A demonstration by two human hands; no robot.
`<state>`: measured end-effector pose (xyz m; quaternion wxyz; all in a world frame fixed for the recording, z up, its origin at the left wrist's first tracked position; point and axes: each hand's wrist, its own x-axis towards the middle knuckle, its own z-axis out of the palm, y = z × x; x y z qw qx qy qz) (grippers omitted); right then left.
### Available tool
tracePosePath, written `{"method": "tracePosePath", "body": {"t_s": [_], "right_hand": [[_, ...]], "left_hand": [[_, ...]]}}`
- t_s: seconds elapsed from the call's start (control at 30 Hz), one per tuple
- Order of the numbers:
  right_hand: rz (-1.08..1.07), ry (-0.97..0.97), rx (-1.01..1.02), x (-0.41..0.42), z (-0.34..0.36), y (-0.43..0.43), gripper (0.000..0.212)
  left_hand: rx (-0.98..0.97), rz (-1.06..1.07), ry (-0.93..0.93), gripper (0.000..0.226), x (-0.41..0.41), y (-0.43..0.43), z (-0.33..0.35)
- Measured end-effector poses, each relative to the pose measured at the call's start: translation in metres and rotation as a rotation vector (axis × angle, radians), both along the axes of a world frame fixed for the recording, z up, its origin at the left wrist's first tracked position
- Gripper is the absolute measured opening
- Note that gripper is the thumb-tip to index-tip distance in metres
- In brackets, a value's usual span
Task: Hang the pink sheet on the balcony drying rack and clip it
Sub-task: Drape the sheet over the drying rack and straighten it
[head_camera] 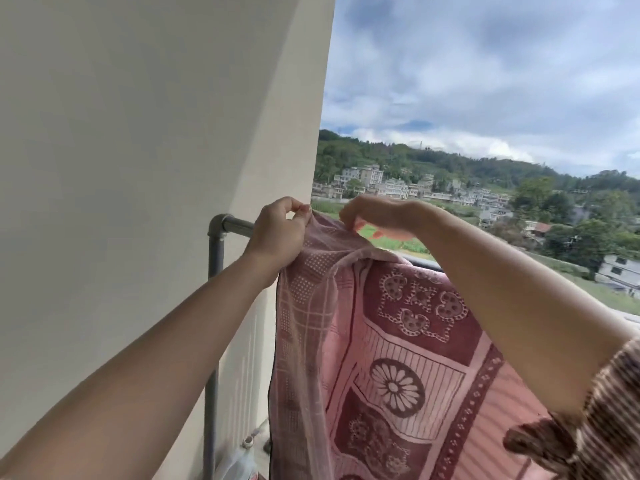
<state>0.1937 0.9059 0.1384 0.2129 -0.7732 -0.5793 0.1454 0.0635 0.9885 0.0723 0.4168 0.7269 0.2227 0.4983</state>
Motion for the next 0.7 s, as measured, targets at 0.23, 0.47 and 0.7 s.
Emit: {"method": "tracePosePath", "body": {"t_s": [0.23,0.47,0.7], "right_hand": [[-0.089,-0.484,-0.024,-0.027,0.001,0.087,0.028],[-0.139,-0.395,0.175,-0.063,-0.022,0.184,0.027],[-0.069,-0.257,0.164,-0.082,-0.029,0.194,0.036]], "left_hand": [[-0.161,0.002,-0.042,0.018,-0.019,0.104,-0.020],[-0.203,0.103,-0.126,0.018,-0.043,0.192,-0.031],[-0.341,-0.056,-0.049,0.028,-0.059,0.231,-0.063]]}}
